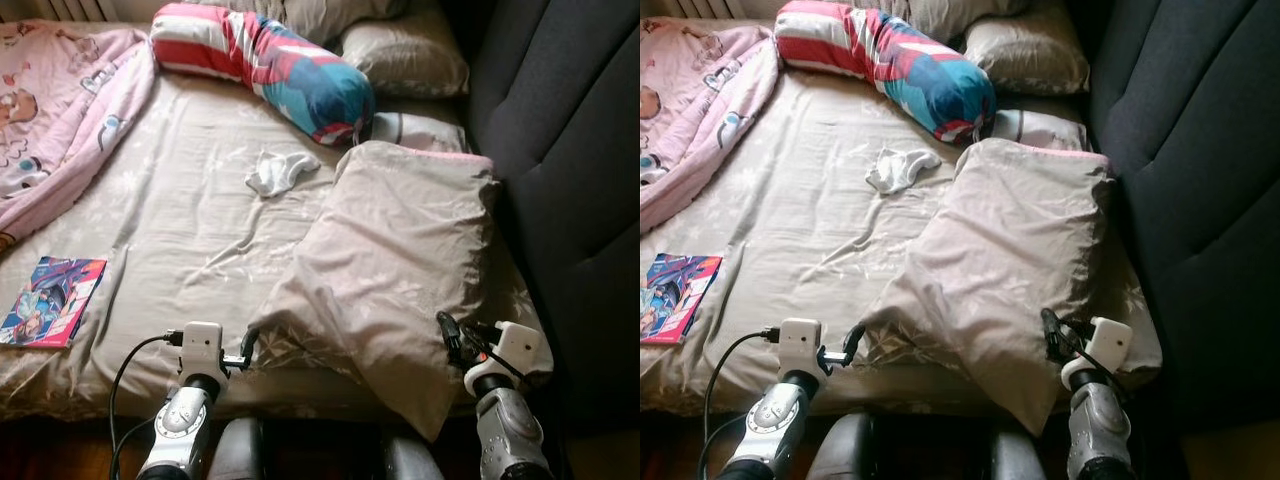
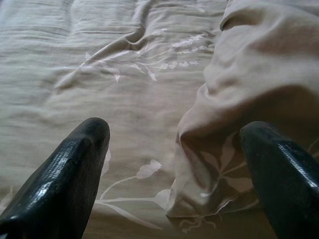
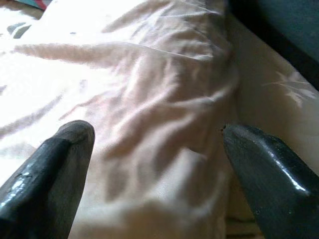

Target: Clean up the room

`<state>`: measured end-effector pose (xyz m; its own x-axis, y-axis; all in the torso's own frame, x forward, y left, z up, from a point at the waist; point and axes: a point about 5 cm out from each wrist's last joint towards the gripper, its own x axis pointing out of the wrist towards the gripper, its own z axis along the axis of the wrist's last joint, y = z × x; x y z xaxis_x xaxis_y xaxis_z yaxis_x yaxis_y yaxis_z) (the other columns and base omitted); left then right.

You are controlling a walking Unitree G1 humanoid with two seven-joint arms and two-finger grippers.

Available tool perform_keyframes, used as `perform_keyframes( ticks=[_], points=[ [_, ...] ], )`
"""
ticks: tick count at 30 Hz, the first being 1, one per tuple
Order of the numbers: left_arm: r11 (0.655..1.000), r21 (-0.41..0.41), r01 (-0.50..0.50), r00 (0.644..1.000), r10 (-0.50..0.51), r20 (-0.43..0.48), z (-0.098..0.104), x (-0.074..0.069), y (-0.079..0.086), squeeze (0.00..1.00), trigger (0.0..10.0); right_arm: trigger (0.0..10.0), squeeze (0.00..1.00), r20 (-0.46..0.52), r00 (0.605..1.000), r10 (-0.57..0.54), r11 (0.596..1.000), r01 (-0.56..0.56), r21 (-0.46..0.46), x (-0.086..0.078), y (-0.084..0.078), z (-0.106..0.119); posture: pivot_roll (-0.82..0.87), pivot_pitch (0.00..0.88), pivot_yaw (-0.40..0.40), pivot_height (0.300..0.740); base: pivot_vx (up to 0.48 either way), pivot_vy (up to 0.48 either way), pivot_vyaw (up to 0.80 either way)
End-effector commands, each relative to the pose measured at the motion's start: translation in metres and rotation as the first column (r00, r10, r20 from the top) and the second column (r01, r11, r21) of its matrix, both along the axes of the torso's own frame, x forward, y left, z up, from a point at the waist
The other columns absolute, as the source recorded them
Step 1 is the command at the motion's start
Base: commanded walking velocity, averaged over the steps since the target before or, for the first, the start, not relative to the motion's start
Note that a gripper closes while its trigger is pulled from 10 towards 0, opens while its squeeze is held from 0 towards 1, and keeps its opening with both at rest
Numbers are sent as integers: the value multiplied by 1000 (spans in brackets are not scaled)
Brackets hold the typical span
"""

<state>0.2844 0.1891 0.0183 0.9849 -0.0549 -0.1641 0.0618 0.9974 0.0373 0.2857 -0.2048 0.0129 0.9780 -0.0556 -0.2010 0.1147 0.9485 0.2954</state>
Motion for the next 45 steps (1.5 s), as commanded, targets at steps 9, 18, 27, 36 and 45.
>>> perform_keyframes(
  ticks=[9, 18, 27, 36, 45],
  points=[
    [1000, 6, 1, 999, -1, -32, -7, -6, 1, 0, 10000, 10000, 0, -93, 996, -7, 1000, 7, -2, 4, -8, -2, 44, 217, -32, 646, 0, 0, 0],
    [1000, 13, 0, 999, 1, -36, -7, -7, 4, 0, 10000, 10000, 0, -162, 986, 50, 997, -41, 59, 4, 7, -10, 53, 223, -28, 646, 0, 0, 0],
    [1000, 16, 4, 999, -3, -41, -8, -8, 4, 0, 10000, 10000, 0, -256, 966, 47, 991, -12, 135, -1, 14, -21, 60, 230, -24, 646, 0, 0, 0],
    [1000, 24, 10, 999, -9, -46, -9, -10, 7, 0, 10000, 10000, 0, -333, 939, 88, 979, -19, 205, -11, 22, -34, 70, 233, -12, 646, 0, 0, 0],
    [999, 29, 14, 999, -13, -50, -9, -10, 7, 0, 10000, 4078, 0, -386, 917, 101, 977, -19, 211, -20, 27, -43, 74, 233, -5, 646, 0, 0, 0]
  ],
)
